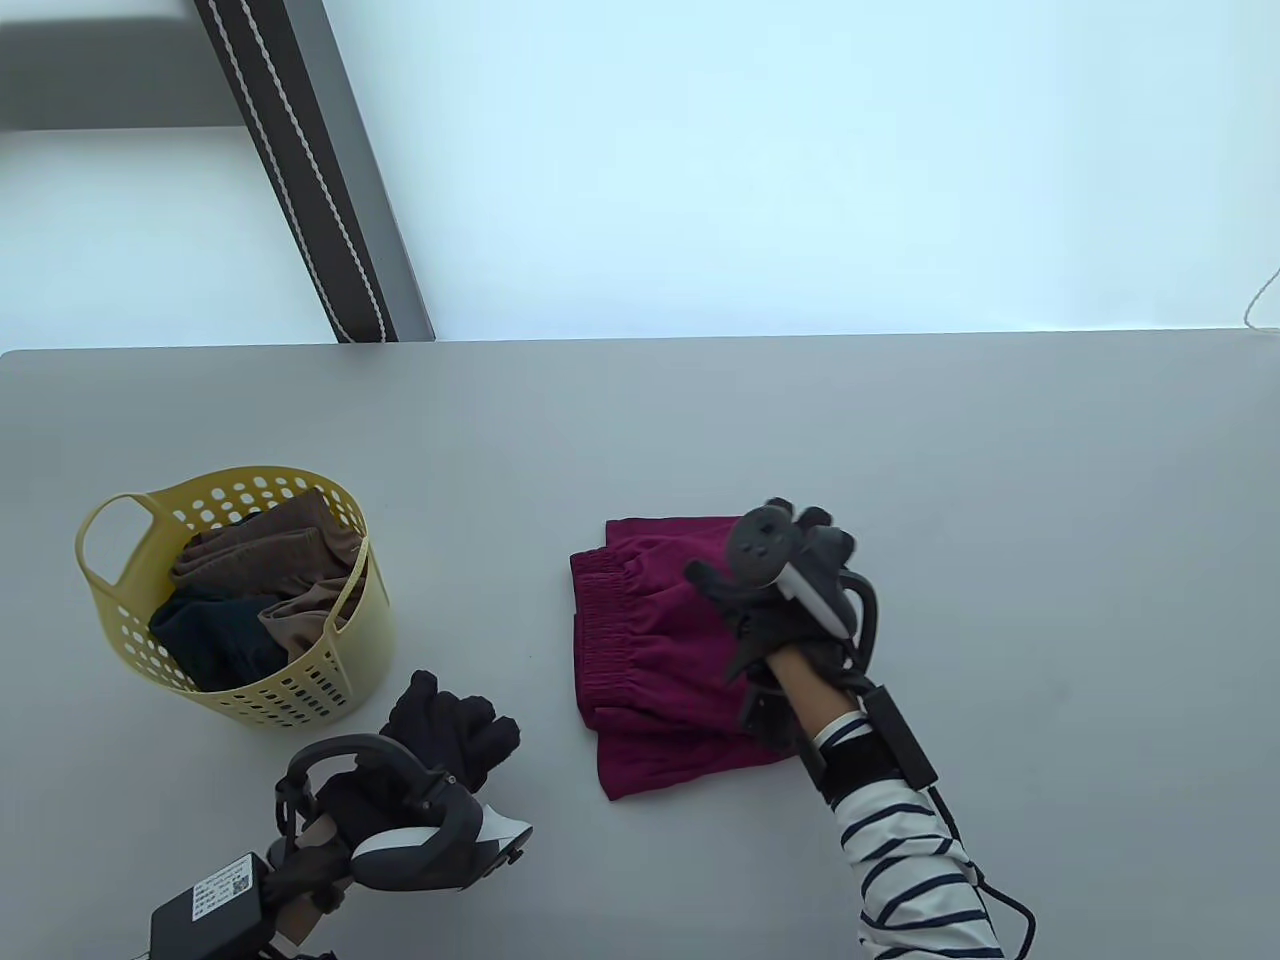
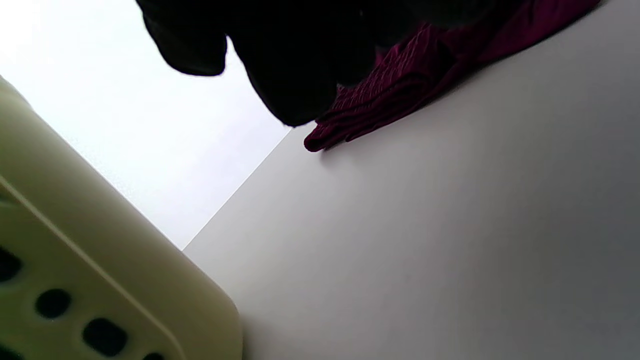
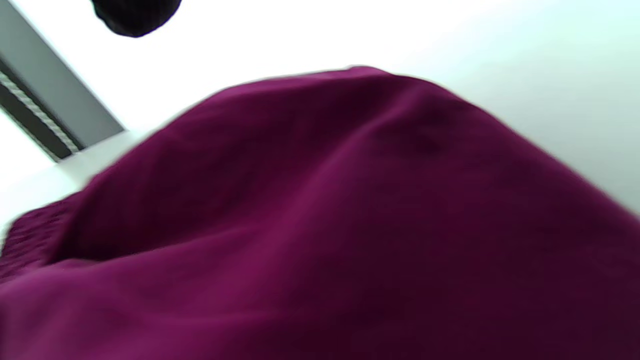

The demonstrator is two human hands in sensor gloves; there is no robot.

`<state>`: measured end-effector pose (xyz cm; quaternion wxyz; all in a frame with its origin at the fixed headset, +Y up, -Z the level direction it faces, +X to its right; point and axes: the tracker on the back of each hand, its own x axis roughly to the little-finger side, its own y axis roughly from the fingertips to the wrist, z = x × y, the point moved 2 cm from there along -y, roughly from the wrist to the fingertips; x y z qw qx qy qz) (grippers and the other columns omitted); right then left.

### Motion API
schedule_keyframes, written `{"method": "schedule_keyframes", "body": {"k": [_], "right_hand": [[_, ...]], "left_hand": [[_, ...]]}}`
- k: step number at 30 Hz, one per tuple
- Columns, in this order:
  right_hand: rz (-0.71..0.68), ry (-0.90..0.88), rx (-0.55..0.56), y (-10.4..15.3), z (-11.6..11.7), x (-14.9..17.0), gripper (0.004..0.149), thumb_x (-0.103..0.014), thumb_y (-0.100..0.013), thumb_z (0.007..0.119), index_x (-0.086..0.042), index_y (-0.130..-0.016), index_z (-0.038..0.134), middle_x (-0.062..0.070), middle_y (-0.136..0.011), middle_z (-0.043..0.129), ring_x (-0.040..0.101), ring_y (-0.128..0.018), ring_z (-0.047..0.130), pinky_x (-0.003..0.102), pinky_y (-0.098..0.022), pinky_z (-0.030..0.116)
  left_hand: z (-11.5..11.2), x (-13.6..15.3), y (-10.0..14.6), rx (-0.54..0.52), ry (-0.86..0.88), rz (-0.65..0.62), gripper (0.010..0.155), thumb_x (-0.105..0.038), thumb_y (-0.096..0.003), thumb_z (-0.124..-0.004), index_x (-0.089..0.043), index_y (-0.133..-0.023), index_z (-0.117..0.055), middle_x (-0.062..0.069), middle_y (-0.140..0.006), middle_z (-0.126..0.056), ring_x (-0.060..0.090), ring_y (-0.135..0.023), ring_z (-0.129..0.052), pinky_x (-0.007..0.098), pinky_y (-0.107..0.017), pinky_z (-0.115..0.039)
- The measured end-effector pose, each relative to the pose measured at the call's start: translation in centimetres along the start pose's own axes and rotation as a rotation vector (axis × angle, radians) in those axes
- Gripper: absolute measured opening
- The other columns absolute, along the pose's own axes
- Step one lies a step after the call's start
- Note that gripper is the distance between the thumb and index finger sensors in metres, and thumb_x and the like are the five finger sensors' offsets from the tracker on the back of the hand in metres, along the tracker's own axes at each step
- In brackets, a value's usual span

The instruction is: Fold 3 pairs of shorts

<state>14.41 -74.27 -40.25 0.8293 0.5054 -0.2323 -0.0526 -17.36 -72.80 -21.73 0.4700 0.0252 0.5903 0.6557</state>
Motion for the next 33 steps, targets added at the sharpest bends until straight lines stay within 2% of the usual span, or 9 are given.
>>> {"method": "schedule_keyframes", "body": {"k": [4, 7, 13, 17, 18, 20, 24, 29, 33], "right_hand": [[0.074, -0.109, -0.176, -2.0, 2.0, 2.4, 0.104, -0.056, -0.047, 0.068, 0.019, -0.097, 0.015, 0.053, -0.083, -0.005, 0.078, -0.069, 0.003, 0.075, -0.050, 0.024], [0.045, 0.187, -0.014, -1.7, 2.4, 0.8, 0.092, -0.050, -0.043, 0.073, 0.013, -0.094, 0.030, 0.052, -0.089, 0.006, 0.077, -0.073, 0.013, 0.074, -0.053, 0.031], [0.015, 0.053, 0.095, -0.8, 2.3, -0.7, 0.047, -0.033, -0.042, 0.081, -0.005, -0.077, 0.070, 0.045, -0.097, 0.028, 0.075, -0.079, 0.028, 0.072, -0.055, 0.040], [-0.064, -0.197, 0.079, 0.6, 0.0, -1.1, 0.042, -0.031, -0.043, 0.082, -0.010, -0.076, 0.066, 0.044, -0.096, 0.047, 0.070, -0.081, 0.059, 0.067, -0.055, 0.062], [-0.086, -0.279, 0.068, 1.0, -1.1, -1.2, 0.040, -0.030, -0.044, 0.082, -0.012, -0.076, 0.065, 0.036, -0.093, 0.065, 0.053, -0.075, 0.087, 0.057, -0.051, 0.077], [-0.138, -0.533, 0.003, 1.6, -3.0, -1.2, 0.040, -0.029, -0.045, 0.082, -0.014, -0.076, 0.063, 0.020, -0.080, 0.083, 0.028, -0.059, 0.104, 0.041, -0.041, 0.089], [-0.273, -0.915, 0.020, 2.2, -6.9, -0.2, 0.040, -0.028, -0.049, 0.079, -0.015, -0.079, 0.057, 0.013, -0.077, 0.084, 0.021, -0.057, 0.105, 0.036, -0.042, 0.090], [-0.331, -1.328, 0.235, 1.9, -11.9, 6.4, 0.042, -0.033, -0.055, 0.071, -0.024, -0.085, 0.044, 0.004, -0.092, 0.072, 0.016, -0.079, 0.096, 0.036, -0.062, 0.081], [-0.295, -1.455, 0.278, 0.5, -12.4, 11.7, 0.051, -0.038, -0.060, 0.058, -0.025, -0.096, 0.024, 0.005, -0.110, 0.048, 0.023, -0.105, 0.068, 0.045, -0.076, 0.058]], "left_hand": [[-0.3, -0.3, -0.1, 0.011, 0.008, -0.021, 0.054, -0.046, -0.0469, -0.059, -0.033, -0.099, -0.051, -0.006, -0.100, -0.075, 0.013, -0.083, -0.094, 0.050, -0.073, -0.074], [-0.6, -0.3, -0.2, 0.023, 0.031, -0.029, 0.054, -0.046, -0.0469, -0.059, -0.032, -0.099, -0.051, -0.006, -0.100, -0.075, 0.013, -0.083, -0.094, 0.050, -0.073, -0.074], [-0.6, -0.3, -0.2, 0.039, 0.042, -0.028, 0.054, -0.046, -0.0469, -0.059, -0.033, -0.098, -0.051, -0.006, -0.099, -0.076, 0.013, -0.083, -0.094, 0.050, -0.073, -0.074], [-0.6, -0.2, -0.2, 0.039, 0.047, -0.029, 0.053, -0.046, -0.0470, -0.059, -0.033, -0.098, -0.052, -0.006, -0.099, -0.076, 0.013, -0.083, -0.095, 0.050, -0.073, -0.074], [-0.6, -0.2, -0.2, 0.037, 0.050, -0.029, 0.053, -0.046, -0.0469, -0.059, -0.033, -0.098, -0.052, -0.006, -0.099, -0.076, 0.013, -0.082, -0.095, 0.050, -0.072, -0.074], [-0.7, -0.2, -0.2, 0.036, 0.057, -0.030, 0.053, -0.046, -0.0469, -0.059, -0.033, -0.098, -0.052, -0.006, -0.099, -0.076, 0.013, -0.082, -0.095, 0.050, -0.072, -0.074], [-0.7, -0.2, -0.2, 0.038, 0.063, -0.034, 0.053, -0.046, -0.0469, -0.059, -0.033, -0.098, -0.052, -0.006, -0.099, -0.076, 0.013, -0.082, -0.095, 0.050, -0.072, -0.074], [-0.7, -0.2, -0.2, 0.036, 0.067, -0.040, 0.053, -0.046, -0.0469, -0.059, -0.033, -0.098, -0.052, -0.006, -0.099, -0.076, 0.013, -0.082, -0.095, 0.050, -0.072, -0.074], [-0.7, -0.4, -0.3, 0.041, 0.068, -0.050, 0.054, -0.046, -0.0469, -0.059, -0.033, -0.098, -0.052, -0.006, -0.099, -0.076, 0.013, -0.082, -0.095, 0.050, -0.072, -0.074]]}}
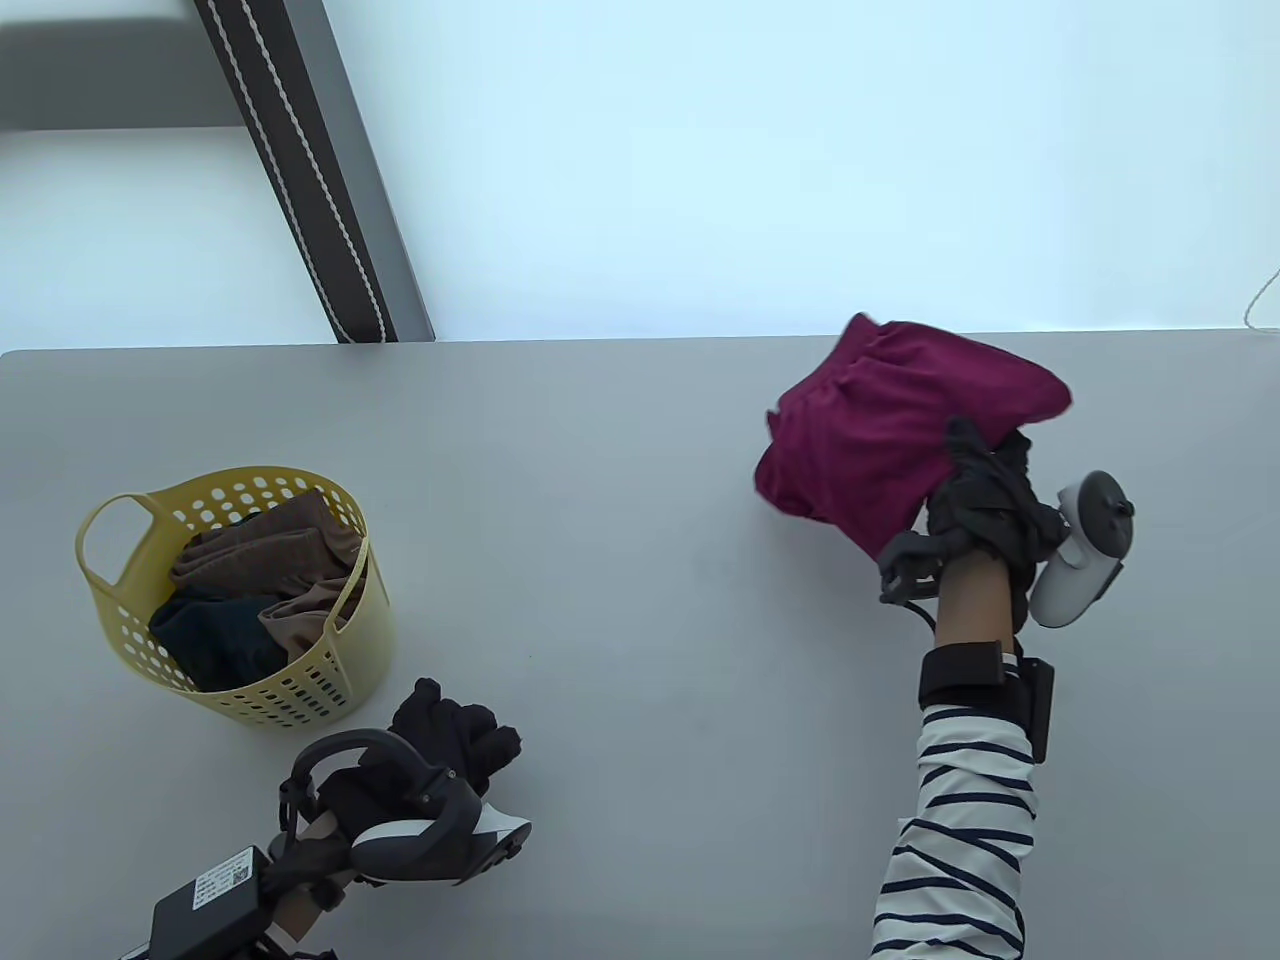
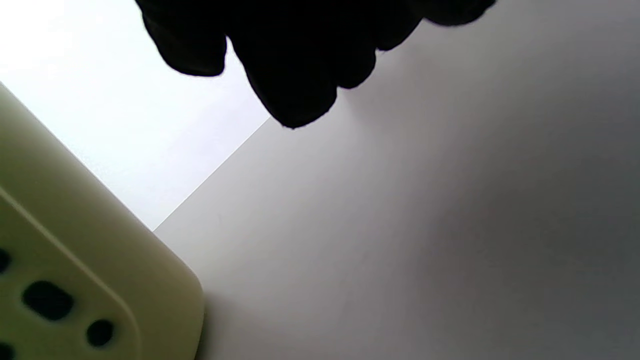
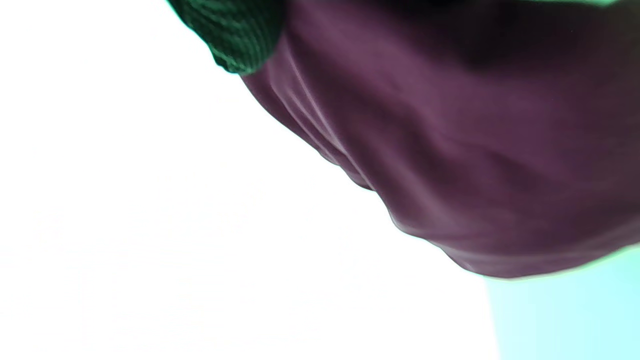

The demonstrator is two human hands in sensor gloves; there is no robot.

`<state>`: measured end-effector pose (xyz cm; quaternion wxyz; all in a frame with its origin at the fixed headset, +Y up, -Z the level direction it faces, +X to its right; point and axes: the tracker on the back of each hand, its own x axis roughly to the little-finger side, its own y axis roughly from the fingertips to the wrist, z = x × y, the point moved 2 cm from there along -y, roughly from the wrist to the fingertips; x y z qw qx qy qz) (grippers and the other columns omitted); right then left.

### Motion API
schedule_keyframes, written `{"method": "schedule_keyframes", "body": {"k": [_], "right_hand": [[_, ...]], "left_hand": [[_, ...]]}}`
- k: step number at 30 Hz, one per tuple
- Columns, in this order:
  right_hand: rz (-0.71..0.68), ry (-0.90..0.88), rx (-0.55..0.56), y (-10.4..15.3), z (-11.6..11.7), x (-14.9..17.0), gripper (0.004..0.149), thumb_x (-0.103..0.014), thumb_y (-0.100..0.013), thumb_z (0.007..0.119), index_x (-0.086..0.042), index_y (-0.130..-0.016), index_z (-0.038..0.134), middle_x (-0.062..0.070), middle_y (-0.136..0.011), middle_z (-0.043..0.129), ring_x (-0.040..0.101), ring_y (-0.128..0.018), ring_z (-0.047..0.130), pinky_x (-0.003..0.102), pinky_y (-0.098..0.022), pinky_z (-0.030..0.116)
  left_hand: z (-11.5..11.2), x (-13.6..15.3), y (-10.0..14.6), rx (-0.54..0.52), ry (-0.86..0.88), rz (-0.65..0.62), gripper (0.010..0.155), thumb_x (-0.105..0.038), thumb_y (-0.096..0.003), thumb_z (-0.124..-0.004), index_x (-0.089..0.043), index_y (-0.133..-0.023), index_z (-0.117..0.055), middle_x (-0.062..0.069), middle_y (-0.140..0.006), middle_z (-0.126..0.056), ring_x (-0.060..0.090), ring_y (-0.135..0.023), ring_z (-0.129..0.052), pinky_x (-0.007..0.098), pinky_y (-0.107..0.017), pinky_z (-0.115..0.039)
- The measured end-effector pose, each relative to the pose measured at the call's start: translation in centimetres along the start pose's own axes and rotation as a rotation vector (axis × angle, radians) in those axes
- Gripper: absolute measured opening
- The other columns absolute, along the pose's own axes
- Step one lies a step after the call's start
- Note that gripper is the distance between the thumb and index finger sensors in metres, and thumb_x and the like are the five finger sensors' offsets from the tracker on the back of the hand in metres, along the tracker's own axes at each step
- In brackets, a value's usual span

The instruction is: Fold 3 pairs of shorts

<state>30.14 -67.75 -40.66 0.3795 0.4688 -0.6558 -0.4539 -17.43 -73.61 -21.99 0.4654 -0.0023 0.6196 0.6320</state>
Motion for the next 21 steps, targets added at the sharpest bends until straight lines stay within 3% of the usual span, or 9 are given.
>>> {"method": "schedule_keyframes", "body": {"k": [2, 4, 5, 7, 11, 16, 19, 21], "right_hand": [[0.077, 0.091, 0.034, -0.9, -3.6, 1.8, 0.068, -0.036, -0.061, 0.056, -0.017, -0.104, 0.008, 0.014, -0.113, 0.025, 0.043, -0.108, 0.035, 0.056, -0.076, 0.039], [0.169, 0.266, 0.117, -1.1, -6.1, 3.6, 0.078, -0.036, -0.060, 0.058, -0.010, -0.103, -0.002, 0.024, -0.109, 0.009, 0.058, -0.096, 0.010, 0.064, -0.068, 0.023], [0.216, 0.377, 0.158, -1.0, -7.2, 4.6, 0.084, -0.041, -0.060, 0.057, -0.007, -0.102, -0.007, 0.029, -0.104, -0.001, 0.061, -0.088, 0.000, 0.066, -0.062, 0.016], [0.252, 0.505, 0.197, -0.8, -8.3, 5.8, 0.090, -0.051, -0.058, 0.053, -0.003, -0.099, -0.012, 0.034, -0.099, -0.007, 0.062, -0.082, -0.005, 0.066, -0.056, 0.013], [0.335, 0.634, 0.310, -0.3, -10.0, 7.4, 0.094, -0.057, -0.056, 0.047, 0.003, -0.096, -0.013, 0.038, -0.095, -0.007, 0.062, -0.078, -0.006, 0.065, -0.053, 0.011], [0.302, 0.623, 0.285, -0.4, -9.8, 6.5, 0.096, -0.060, -0.056, 0.044, 0.003, -0.091, -0.021, 0.040, -0.090, -0.014, 0.064, -0.076, -0.009, 0.066, -0.052, 0.010], [0.165, 0.660, 0.277, -0.1, -8.4, 3.5, 0.096, -0.063, -0.056, 0.040, -0.006, -0.083, -0.033, 0.038, -0.083, -0.026, 0.063, -0.074, -0.016, 0.067, -0.052, 0.007], [-0.010, 0.851, 0.280, 0.9, -6.2, -0.1, 0.096, -0.065, -0.056, 0.039, -0.011, -0.080, -0.037, 0.035, -0.082, -0.030, 0.062, -0.076, -0.018, 0.067, -0.055, 0.006]], "left_hand": [[-0.2, -0.1, 0.0, 0.008, 0.003, -0.006, 0.054, -0.046, -0.0470, -0.059, -0.032, -0.098, -0.052, -0.006, -0.099, -0.076, 0.013, -0.082, -0.095, 0.050, -0.072, -0.074], [-0.3, -0.2, -0.1, 0.017, 0.005, -0.007, 0.054, -0.046, -0.0469, -0.059, -0.032, -0.098, -0.052, -0.006, -0.099, -0.076, 0.013, -0.082, -0.095, 0.050, -0.072, -0.074], [-0.3, -0.2, -0.1, 0.020, 0.004, -0.007, 0.054, -0.046, -0.0469, -0.059, -0.032, -0.098, -0.052, -0.006, -0.099, -0.076, 0.013, -0.083, -0.095, 0.050, -0.072, -0.074], [-0.2, -0.1, 0.0, 0.020, 0.004, -0.004, 0.054, -0.046, -0.0469, -0.059, -0.032, -0.099, -0.052, -0.006, -0.099, -0.076, 0.013, -0.083, -0.094, 0.050, -0.072, -0.074], [-0.4, -0.1, -0.1, 0.033, 0.007, -0.008, 0.055, -0.047, -0.0468, -0.059, -0.032, -0.099, -0.051, -0.006, -0.100, -0.076, 0.014, -0.083, -0.094, 0.050, -0.073, -0.074], [-0.3, 0.0, -0.1, 0.037, 0.002, -0.005, 0.055, -0.047, -0.0466, -0.059, -0.032, -0.099, -0.051, -0.005, -0.100, -0.075, 0.014, -0.083, -0.094, 0.051, -0.073, -0.073], [-0.3, 0.1, -0.1, 0.032, -0.002, -0.001, 0.055, -0.047, -0.0465, -0.059, -0.032, -0.099, -0.051, -0.005, -0.100, -0.075, 0.014, -0.083, -0.094, 0.051, -0.073, -0.073], [-0.3, 0.1, -0.1, 0.030, -0.005, -0.001, 0.056, -0.047, -0.0465, -0.059, -0.032, -0.099, -0.050, -0.005, -0.100, -0.075, 0.014, -0.083, -0.094, 0.051, -0.073, -0.073]]}}
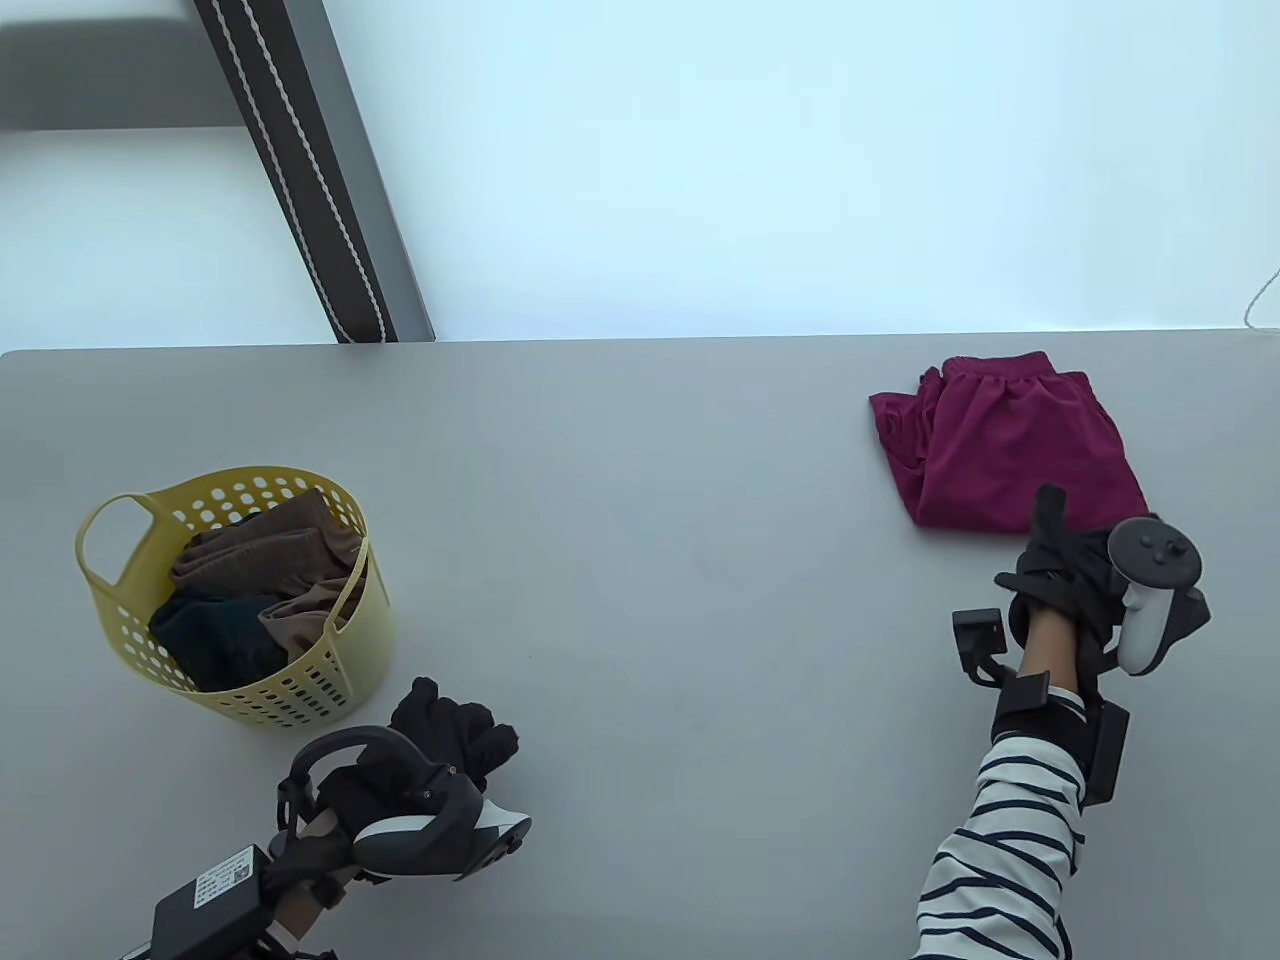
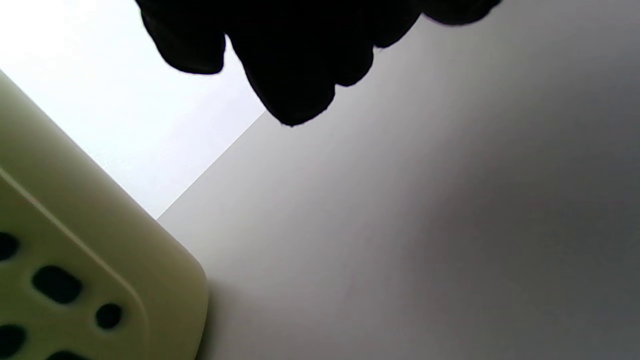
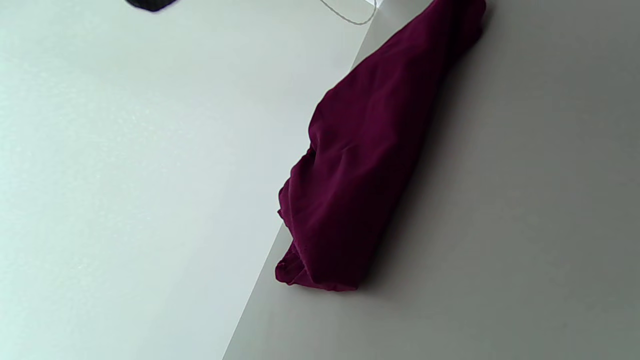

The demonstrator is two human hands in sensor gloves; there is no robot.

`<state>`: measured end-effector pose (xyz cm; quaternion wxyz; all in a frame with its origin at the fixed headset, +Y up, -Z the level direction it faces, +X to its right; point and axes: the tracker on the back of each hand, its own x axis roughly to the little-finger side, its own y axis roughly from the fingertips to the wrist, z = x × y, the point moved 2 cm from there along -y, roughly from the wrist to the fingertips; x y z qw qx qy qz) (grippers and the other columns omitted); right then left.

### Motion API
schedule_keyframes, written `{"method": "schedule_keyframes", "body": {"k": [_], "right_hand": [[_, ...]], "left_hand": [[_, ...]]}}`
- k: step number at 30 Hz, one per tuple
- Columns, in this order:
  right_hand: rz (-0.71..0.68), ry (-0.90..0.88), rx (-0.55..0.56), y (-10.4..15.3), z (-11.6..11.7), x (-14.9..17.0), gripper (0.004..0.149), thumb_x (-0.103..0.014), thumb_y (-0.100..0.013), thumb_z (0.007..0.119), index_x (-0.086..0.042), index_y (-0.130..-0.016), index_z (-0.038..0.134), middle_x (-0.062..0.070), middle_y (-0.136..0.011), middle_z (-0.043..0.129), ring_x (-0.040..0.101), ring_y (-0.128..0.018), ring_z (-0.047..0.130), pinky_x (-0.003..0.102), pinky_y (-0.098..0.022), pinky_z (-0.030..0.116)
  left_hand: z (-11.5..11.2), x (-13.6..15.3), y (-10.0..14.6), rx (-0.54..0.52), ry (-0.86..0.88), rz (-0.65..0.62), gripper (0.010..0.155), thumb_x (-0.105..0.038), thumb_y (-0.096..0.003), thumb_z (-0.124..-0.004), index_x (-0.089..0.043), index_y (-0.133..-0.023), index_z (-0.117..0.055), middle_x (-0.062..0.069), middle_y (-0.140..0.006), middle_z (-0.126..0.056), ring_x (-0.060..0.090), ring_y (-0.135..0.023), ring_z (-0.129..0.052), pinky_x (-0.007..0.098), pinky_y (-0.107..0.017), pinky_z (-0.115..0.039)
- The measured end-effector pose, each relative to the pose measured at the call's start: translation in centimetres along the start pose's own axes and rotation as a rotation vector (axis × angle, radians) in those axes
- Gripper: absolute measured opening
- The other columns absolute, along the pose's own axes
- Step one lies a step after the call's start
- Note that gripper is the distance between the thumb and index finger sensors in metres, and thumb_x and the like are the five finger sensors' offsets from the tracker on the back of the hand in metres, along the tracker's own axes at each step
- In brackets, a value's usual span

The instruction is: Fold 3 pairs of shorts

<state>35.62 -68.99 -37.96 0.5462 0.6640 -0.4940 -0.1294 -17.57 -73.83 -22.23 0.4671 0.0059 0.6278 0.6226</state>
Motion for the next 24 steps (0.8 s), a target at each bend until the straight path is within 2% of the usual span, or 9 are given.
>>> {"method": "schedule_keyframes", "body": {"k": [5, 7, 8, 9, 11, 13, 15, 21, 24], "right_hand": [[-0.506, 0.479, 0.147, 6.3, -0.7, -8.6, 0.095, -0.066, -0.054, 0.044, -0.016, -0.091, -0.028, 0.031, -0.094, -0.022, 0.057, -0.091, -0.008, 0.064, -0.068, 0.014], [-0.657, 0.577, 0.160, 9.7, 0.1, -10.2, 0.083, -0.062, -0.052, 0.052, -0.018, -0.108, 0.010, 0.022, -0.112, 0.012, 0.052, -0.104, 0.020, 0.061, -0.073, 0.029], [-0.735, 0.632, 0.154, 11.5, 0.7, -10.7, 0.067, -0.058, -0.052, 0.057, -0.018, -0.104, 0.045, 0.016, -0.110, 0.048, 0.045, -0.102, 0.055, 0.058, -0.072, 0.048], [-0.783, 0.677, 0.120, 12.6, 1.3, -10.7, 0.051, -0.054, -0.051, 0.060, -0.020, -0.088, 0.070, 0.011, -0.094, 0.076, 0.038, -0.085, 0.085, 0.053, -0.065, 0.067], [-0.864, 0.785, 0.021, 15.8, 3.4, -9.8, 0.037, -0.051, -0.050, 0.064, -0.021, -0.057, 0.085, 0.005, -0.060, 0.095, 0.029, -0.050, 0.101, 0.050, -0.048, 0.079], [-0.927, 0.908, -0.103, 18.5, 5.6, -8.1, 0.037, -0.051, -0.048, 0.065, -0.022, -0.041, 0.086, 0.001, -0.031, 0.096, 0.020, -0.019, 0.098, 0.044, -0.029, 0.084], [-0.935, 1.019, -0.271, 20.6, 7.8, -5.7, 0.038, -0.052, -0.048, 0.066, -0.022, -0.033, 0.086, -0.001, -0.019, 0.093, 0.016, -0.005, 0.093, 0.041, -0.018, 0.083], [-0.871, 1.127, -0.579, 22.2, 11.6, -2.1, 0.039, -0.052, -0.047, 0.064, -0.024, -0.033, 0.086, -0.002, -0.018, 0.093, 0.015, -0.004, 0.093, 0.040, -0.017, 0.084], [-0.856, 1.097, -0.569, 22.0, 11.7, -1.9, 0.039, -0.052, -0.047, 0.064, -0.023, -0.035, 0.087, 0.000, -0.020, 0.094, 0.017, -0.006, 0.094, 0.041, -0.018, 0.084]], "left_hand": [[0.1, 0.1, 0.1, -0.010, -0.011, 0.004, 0.056, -0.047, -0.0465, -0.059, -0.031, -0.100, -0.050, -0.005, -0.100, -0.075, 0.014, -0.084, -0.094, 0.050, -0.073, -0.073], [0.1, 0.1, 0.1, -0.011, -0.015, 0.004, 0.056, -0.047, -0.0465, -0.059, -0.031, -0.100, -0.050, -0.005, -0.101, -0.075, 0.014, -0.084, -0.094, 0.051, -0.073, -0.073], [0.1, 0.1, 0.1, -0.012, -0.018, 0.004, 0.056, -0.047, -0.0465, -0.059, -0.031, -0.100, -0.050, -0.005, -0.101, -0.075, 0.014, -0.084, -0.094, 0.050, -0.073, -0.073], [0.1, 0.1, 0.1, -0.012, -0.020, 0.004, 0.056, -0.047, -0.0464, -0.059, -0.032, -0.099, -0.050, -0.005, -0.100, -0.075, 0.014, -0.084, -0.094, 0.050, -0.073, -0.073], [0.1, 0.1, 0.1, -0.011, -0.026, 0.002, 0.056, -0.047, -0.0464, -0.059, -0.032, -0.099, -0.050, -0.006, -0.100, -0.075, 0.014, -0.084, -0.094, 0.050, -0.073, -0.073], [0.1, 0.2, 0.1, -0.011, -0.029, 0.004, 0.056, -0.047, -0.0464, -0.059, -0.032, -0.099, -0.050, -0.006, -0.100, -0.075, 0.014, -0.083, -0.094, 0.050, -0.073, -0.073], [-0.1, 0.2, 0.1, -0.004, -0.030, 0.003, 0.056, -0.047, -0.0464, -0.059, -0.032, -0.099, -0.050, -0.006, -0.100, -0.075, 0.014, -0.084, -0.094, 0.050, -0.073, -0.073], [-1.0, 0.2, 0.1, 0.025, -0.035, -0.021, 0.056, -0.047, -0.0463, -0.059, -0.032, -0.099, -0.050, -0.006, -0.100, -0.075, 0.013, -0.084, -0.094, 0.050, -0.073, -0.073], [-1.2, 0.4, 0.1, 0.031, -0.050, -0.006, 0.056, -0.047, -0.0462, -0.059, -0.032, -0.099, -0.050, -0.006, -0.101, -0.074, 0.013, -0.084, -0.093, 0.050, -0.073, -0.073]]}}
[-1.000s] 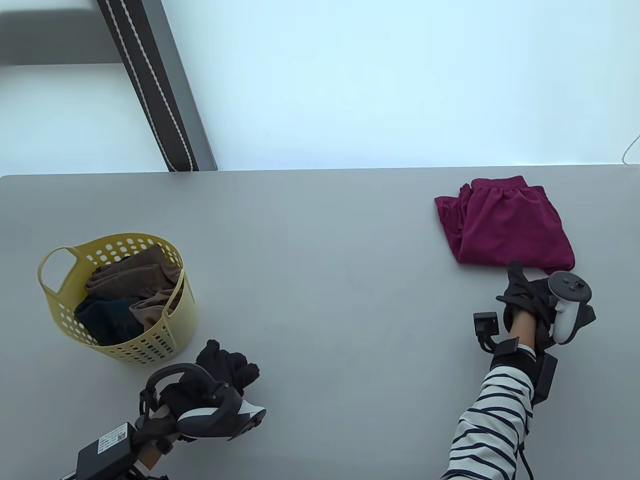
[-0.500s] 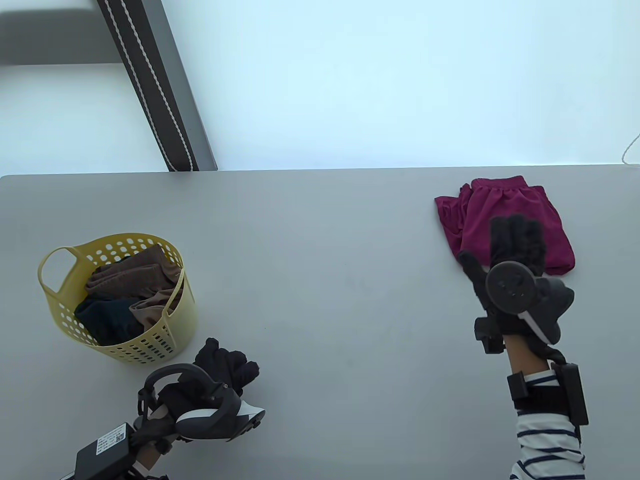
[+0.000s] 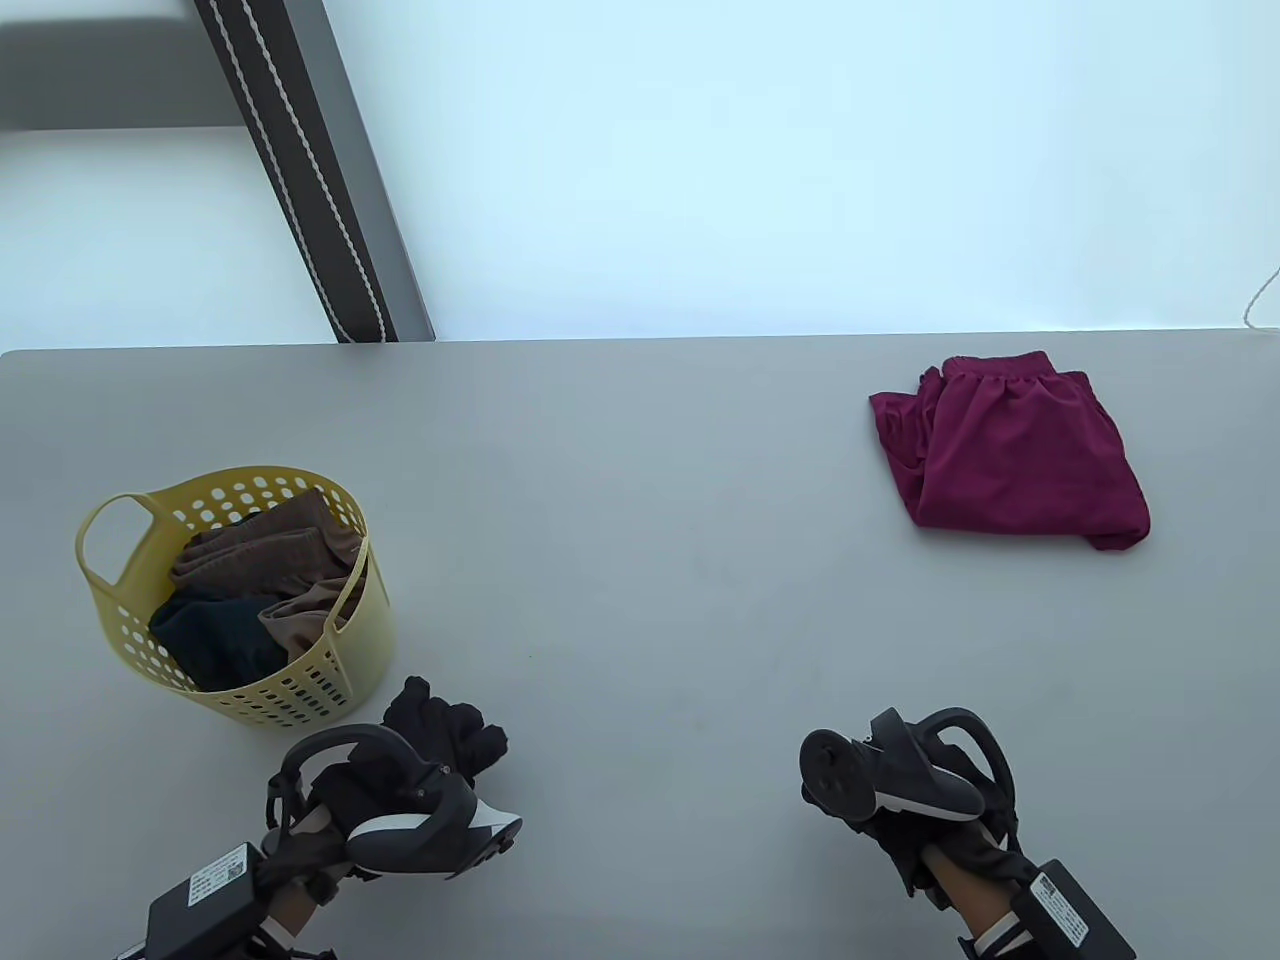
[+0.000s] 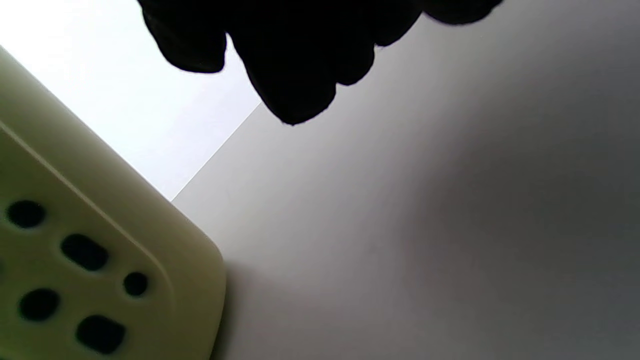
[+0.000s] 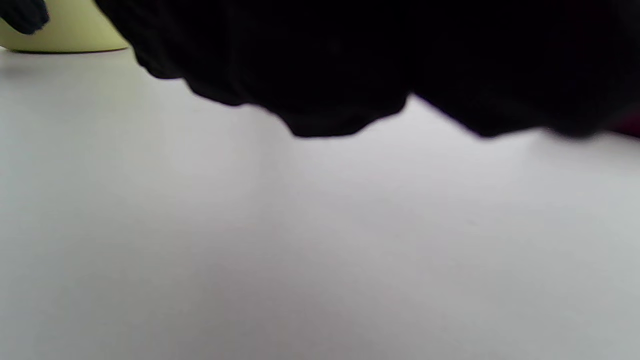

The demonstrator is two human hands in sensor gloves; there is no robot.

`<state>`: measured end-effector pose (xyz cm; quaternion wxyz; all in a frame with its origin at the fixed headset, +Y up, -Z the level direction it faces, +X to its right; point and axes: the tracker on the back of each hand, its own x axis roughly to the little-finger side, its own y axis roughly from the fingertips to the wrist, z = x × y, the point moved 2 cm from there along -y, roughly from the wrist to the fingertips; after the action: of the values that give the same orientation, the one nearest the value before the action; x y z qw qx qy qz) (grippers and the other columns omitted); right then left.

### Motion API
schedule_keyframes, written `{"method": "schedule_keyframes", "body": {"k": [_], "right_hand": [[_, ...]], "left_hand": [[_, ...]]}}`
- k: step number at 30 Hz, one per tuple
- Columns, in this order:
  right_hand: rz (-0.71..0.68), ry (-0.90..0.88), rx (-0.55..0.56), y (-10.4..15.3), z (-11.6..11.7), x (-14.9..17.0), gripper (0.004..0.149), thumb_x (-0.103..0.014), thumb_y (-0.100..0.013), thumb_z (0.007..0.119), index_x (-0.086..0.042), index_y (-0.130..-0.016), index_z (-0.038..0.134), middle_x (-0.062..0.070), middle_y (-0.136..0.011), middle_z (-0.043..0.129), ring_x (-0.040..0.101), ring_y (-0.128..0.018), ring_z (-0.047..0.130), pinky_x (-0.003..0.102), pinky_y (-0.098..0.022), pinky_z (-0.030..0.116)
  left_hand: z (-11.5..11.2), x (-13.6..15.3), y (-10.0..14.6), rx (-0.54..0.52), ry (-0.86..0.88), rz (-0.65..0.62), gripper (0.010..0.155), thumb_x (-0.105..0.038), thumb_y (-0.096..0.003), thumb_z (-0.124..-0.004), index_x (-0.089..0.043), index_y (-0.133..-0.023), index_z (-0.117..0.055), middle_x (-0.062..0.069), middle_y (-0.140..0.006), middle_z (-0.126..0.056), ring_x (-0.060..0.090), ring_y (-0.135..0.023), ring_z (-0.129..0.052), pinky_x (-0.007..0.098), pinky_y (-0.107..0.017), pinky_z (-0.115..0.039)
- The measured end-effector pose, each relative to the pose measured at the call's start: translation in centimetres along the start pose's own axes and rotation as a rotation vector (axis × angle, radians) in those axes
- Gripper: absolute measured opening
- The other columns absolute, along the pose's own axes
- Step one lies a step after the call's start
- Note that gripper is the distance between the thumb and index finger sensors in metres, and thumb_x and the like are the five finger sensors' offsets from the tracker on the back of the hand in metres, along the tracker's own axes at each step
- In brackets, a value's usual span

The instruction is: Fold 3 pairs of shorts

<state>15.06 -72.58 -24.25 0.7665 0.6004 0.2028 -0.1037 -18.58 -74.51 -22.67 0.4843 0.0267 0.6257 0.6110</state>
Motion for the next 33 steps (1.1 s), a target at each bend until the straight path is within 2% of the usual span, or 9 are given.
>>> {"method": "schedule_keyframes", "body": {"k": [4, 8, 10, 13, 15, 17, 21, 28, 33], "right_hand": [[-0.003, 0.063, 0.008, 0.2, -0.2, -0.2, 0.039, -0.052, -0.047, 0.063, -0.023, -0.037, 0.087, 0.000, -0.023, 0.096, 0.017, -0.009, 0.096, 0.042, -0.020, 0.085], [-0.009, 0.049, 0.035, 0.4, -0.7, -0.4, 0.039, -0.051, -0.047, 0.063, -0.022, -0.038, 0.087, 0.001, -0.025, 0.096, 0.018, -0.011, 0.097, 0.042, -0.022, 0.085], [-0.011, 0.053, 0.045, 0.5, -0.9, -0.4, 0.039, -0.051, -0.047, 0.063, -0.022, -0.039, 0.088, 0.002, -0.026, 0.097, 0.019, -0.012, 0.098, 0.042, -0.022, 0.085], [-0.005, 0.067, 0.051, 0.5, -1.1, -0.4, 0.039, -0.051, -0.047, 0.063, -0.022, -0.040, 0.088, 0.002, -0.027, 0.097, 0.019, -0.013, 0.098, 0.043, -0.023, 0.085], [-0.005, 0.067, 0.056, 0.4, -1.1, -0.4, 0.039, -0.051, -0.047, 0.063, -0.022, -0.041, 0.088, 0.002, -0.028, 0.097, 0.020, -0.014, 0.098, 0.043, -0.024, 0.084], [-0.013, 0.060, 0.053, 0.4, -1.2, -0.6, 0.039, -0.051, -0.048, 0.063, -0.022, -0.041, 0.088, 0.003, -0.029, 0.097, 0.020, -0.015, 0.099, 0.043, -0.024, 0.084], [-0.019, 0.066, 0.058, 0.5, -1.2, -0.8, 0.039, -0.051, -0.047, 0.063, -0.022, -0.042, 0.088, 0.003, -0.030, 0.098, 0.020, -0.016, 0.099, 0.043, -0.025, 0.084], [-0.018, 0.075, 0.035, 0.2, -0.8, -0.8, 0.039, -0.051, -0.048, 0.063, -0.021, -0.043, 0.088, 0.003, -0.031, 0.098, 0.021, -0.017, 0.100, 0.044, -0.026, 0.084], [-0.019, 0.075, 0.033, 0.2, -0.9, -0.8, 0.039, -0.051, -0.048, 0.063, -0.021, -0.044, 0.088, 0.004, -0.032, 0.098, 0.021, -0.018, 0.100, 0.044, -0.026, 0.084]], "left_hand": [[0.9, 0.8, 0.6, -0.073, -0.079, 0.053, 0.058, -0.048, -0.0459, -0.059, -0.032, -0.100, -0.047, -0.005, -0.103, -0.072, 0.014, -0.087, -0.092, 0.051, -0.074, -0.072], [5.7, 4.0, 4.1, -0.395, -0.281, 0.238, 0.062, -0.051, -0.0439, -0.059, -0.036, -0.101, -0.039, -0.011, -0.106, -0.066, 0.012, -0.092, -0.088, 0.049, -0.076, -0.070], [9.2, 8.0, 7.7, -0.550, -0.324, 0.474, 0.067, -0.053, -0.0441, -0.058, -0.034, -0.103, -0.033, -0.011, -0.109, -0.063, 0.015, -0.097, -0.083, 0.051, -0.077, -0.067], [11.1, 15.3, 11.5, -0.688, -0.056, 0.671, 0.071, -0.055, -0.0438, -0.062, -0.031, -0.105, -0.035, -0.013, -0.106, -0.069, 0.015, -0.097, -0.086, 0.052, -0.078, -0.066], [10.0, 20.3, 11.1, -0.495, 0.123, 0.695, 0.068, -0.056, -0.0430, -0.064, -0.032, -0.104, -0.046, -0.012, -0.104, -0.077, 0.016, -0.094, -0.091, 0.051, -0.077, -0.068], [6.8, 24.4, 8.7, -0.107, 0.257, 0.619, 0.069, -0.058, -0.0423, -0.064, -0.031, -0.104, -0.051, -0.010, -0.104, -0.079, 0.018, -0.094, -0.092, 0.051, -0.076, -0.069], [-0.3, 26.4, 3.6, 0.375, 0.237, 0.499, 0.066, -0.061, -0.0378, -0.066, -0.038, -0.099, -0.056, -0.017, -0.103, -0.080, 0.017, -0.099, -0.087, 0.051, -0.077, -0.067], [-5.6, 25.9, -0.5, 0.585, 0.149, 0.525, 0.087, -0.063, -0.0345, -0.065, -0.028, -0.108, -0.035, -0.003, -0.118, -0.057, 0.029, -0.108, -0.068, 0.058, -0.078, -0.058], [-7.2, 25.7, -1.4, 0.684, 0.008, 0.519, 0.090, -0.065, -0.0371, -0.061, -0.025, -0.110, -0.027, -0.014, -0.112, -0.063, 0.024, -0.104, -0.069, 0.059, -0.076, -0.058]]}}
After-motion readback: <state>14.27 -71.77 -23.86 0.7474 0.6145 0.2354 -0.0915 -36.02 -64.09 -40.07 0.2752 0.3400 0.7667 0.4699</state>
